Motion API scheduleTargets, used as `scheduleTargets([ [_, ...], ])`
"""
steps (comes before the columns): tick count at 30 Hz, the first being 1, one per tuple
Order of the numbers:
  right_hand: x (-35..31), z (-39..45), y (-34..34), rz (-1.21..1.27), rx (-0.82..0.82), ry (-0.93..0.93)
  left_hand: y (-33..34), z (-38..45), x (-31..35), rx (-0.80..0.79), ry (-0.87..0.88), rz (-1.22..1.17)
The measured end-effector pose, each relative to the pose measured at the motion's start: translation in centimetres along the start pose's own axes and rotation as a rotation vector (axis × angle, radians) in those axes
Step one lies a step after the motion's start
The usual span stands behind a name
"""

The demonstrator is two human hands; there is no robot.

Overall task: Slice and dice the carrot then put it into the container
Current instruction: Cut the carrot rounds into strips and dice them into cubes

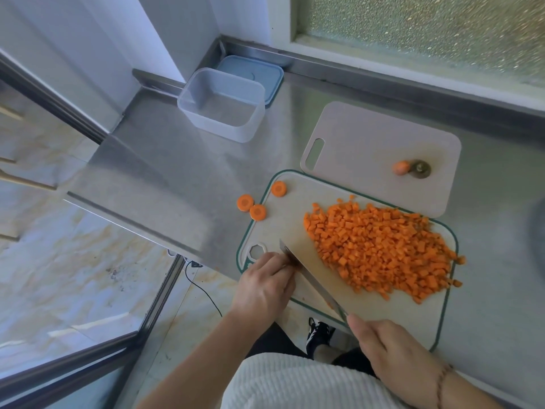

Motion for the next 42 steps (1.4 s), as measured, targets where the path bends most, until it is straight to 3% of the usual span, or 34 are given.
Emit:
scheduleTargets([
  [7, -2.4, 1.7, 0.8, -0.045, 0.052, -0.085, -0.4, 0.0, 0.0, -0.005, 0.005, -0.011],
  [17, -0.7, 0.6, 0.8, 0.071, -0.069, -0.016, -0.6, -0.2, -0.7, 0.01, 0.003, -0.016],
  [22, -1.9, 2.0, 1.1, 0.074, -0.038, -0.026, -0.7, 0.0, -0.8, 0.001, -0.004, -0.027],
  [28, -1.1, -1.7, -2.2, 0.23, 0.005, 0.035, -1.7, 1.4, -2.1, -0.149, 0.152, -0.027],
  [35, 0.6, -3.0, -4.3, 0.26, 0.065, 0.066, -0.6, 4.7, -3.4, -0.522, 0.354, -0.021],
  [42, 2.2, -2.9, -3.4, 0.287, 0.049, 0.147, -0.3, 5.0, -2.5, -0.52, 0.382, -0.015],
])
Point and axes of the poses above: each hand's wrist, its own z-axis towards the middle knuckle, its own y-axis out of the palm, x = y × z, the point moved 5 cm from there along z, towards the middle knuckle, and after that the axes turned 2 degrees about x, right-handed, at the moved point
